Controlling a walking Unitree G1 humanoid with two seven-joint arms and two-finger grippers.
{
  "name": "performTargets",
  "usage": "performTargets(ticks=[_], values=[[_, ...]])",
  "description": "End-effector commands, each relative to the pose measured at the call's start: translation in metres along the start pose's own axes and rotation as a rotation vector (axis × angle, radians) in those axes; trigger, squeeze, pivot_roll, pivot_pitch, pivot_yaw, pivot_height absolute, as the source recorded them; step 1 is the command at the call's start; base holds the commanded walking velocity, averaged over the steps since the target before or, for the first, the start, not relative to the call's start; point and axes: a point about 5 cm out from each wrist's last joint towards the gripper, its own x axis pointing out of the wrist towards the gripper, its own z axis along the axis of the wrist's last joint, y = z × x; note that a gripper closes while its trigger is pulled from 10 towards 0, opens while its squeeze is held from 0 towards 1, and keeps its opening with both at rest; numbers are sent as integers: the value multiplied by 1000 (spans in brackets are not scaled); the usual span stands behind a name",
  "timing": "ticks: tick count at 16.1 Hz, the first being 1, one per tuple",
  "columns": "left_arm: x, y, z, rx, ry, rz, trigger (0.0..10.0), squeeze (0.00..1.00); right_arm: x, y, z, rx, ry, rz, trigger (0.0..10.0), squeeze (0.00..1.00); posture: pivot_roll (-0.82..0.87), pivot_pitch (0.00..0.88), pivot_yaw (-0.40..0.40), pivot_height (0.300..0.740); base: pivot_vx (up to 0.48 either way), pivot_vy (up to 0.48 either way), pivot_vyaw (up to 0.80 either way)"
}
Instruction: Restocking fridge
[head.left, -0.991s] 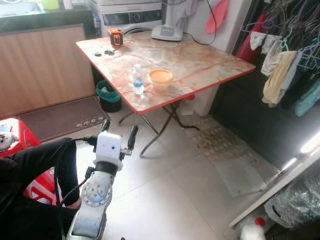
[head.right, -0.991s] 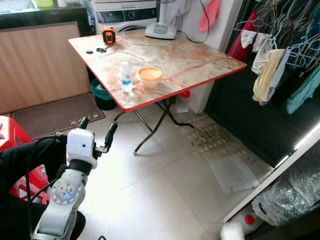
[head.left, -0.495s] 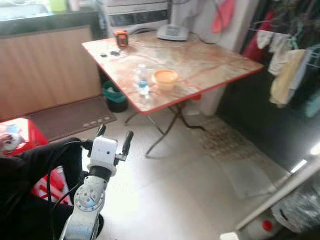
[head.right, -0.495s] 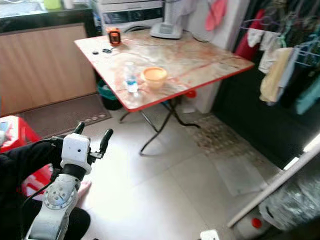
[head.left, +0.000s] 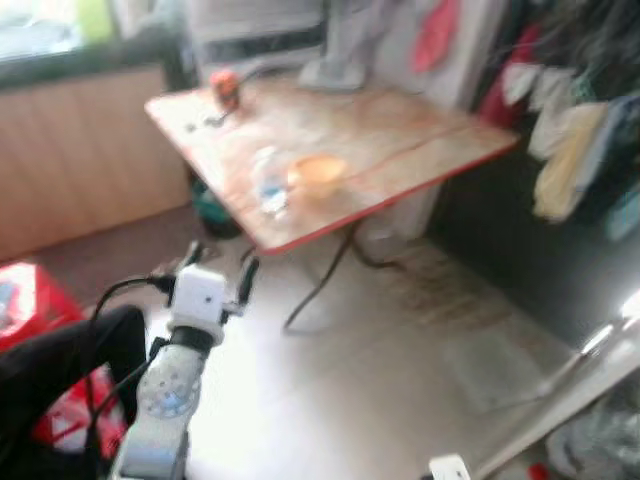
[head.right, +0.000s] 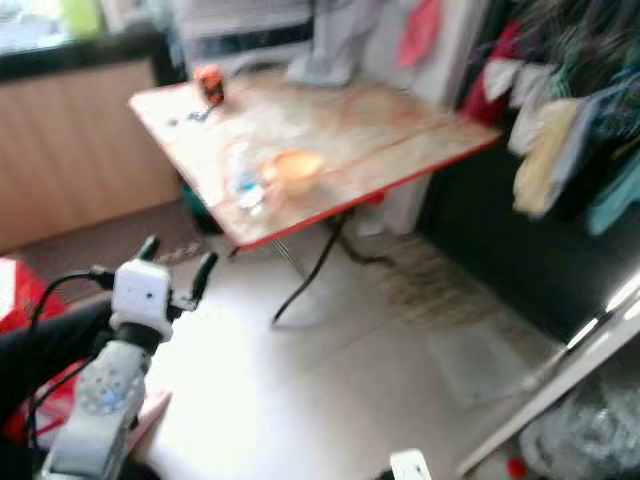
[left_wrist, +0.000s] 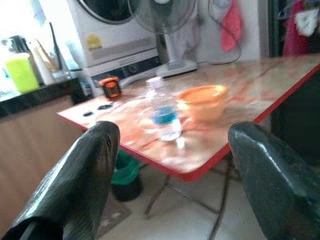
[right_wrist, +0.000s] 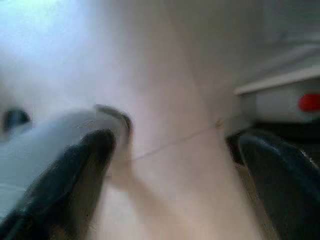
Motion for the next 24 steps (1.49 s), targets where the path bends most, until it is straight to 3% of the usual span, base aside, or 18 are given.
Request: performTargets(ticks=[1,14,16,19,24], values=[[-1,7,2,10,-3,13,10000,0,-2,2,-13,0,49,6,10000,0,-15,0,-42,722,394,0,0],[2,4,11,0,-26,23,10000,0,-2,-4,-13,3,40,-14,10000,0,-18,0,-56,722,395,0,0],[6,2,21,16,-66,-4,10000,0,-2,-4,-13,3,38,-15,10000,0,-18,0,-58,722,398,0,0],[23,-1,64,31,-222,-23,10000,0,-2,-4,-12,0,37,-15,10000,0,-9,0,-62,722,395,0,0],[27,-4,77,36,-251,-58,10000,0,-2,-4,-11,0,38,-13,10000,0,-2,0,-63,722,128,0,0]])
